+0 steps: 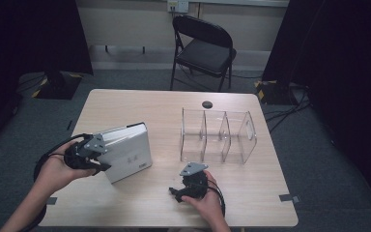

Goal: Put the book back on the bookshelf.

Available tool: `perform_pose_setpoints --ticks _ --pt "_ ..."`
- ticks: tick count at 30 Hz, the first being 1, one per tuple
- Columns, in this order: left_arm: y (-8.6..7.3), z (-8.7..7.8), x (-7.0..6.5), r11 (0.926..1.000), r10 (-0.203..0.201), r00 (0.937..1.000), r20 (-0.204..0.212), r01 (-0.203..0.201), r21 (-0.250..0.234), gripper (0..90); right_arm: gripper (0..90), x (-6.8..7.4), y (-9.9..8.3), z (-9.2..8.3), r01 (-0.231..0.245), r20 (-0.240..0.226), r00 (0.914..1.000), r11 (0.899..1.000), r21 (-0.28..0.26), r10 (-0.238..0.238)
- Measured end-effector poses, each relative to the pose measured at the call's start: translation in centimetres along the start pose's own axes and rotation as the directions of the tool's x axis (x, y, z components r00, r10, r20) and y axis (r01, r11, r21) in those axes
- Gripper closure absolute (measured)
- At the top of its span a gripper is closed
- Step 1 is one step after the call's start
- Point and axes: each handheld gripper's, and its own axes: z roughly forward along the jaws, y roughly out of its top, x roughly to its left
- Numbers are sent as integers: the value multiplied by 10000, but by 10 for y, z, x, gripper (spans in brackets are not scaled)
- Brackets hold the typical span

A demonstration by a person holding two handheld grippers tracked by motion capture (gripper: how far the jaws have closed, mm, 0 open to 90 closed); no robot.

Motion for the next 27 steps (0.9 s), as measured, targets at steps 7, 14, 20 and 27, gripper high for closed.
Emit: perform_pose_setpoints --ticks 7,14,20,27 --pt "-3 1 2 10000 -84 10000 -46 84 -48 610 110 0 0 0 6 18 10000 10000 3 -6" --pt "-9 0 1 9998 -183 9998 -77 182 -110 583 128 1 0 0 14 -20 10000 10000 -10 -14" --pt "-13 0 3 9988 -381 9993 -59 379 -316 560 159 4 9 -2 738 -318 9968 9967 336 -727" --pt "-16 0 2 9980 -455 9989 -98 450 -435 537 165 5 24 1 1510 -858 9860 9840 944 -1430"
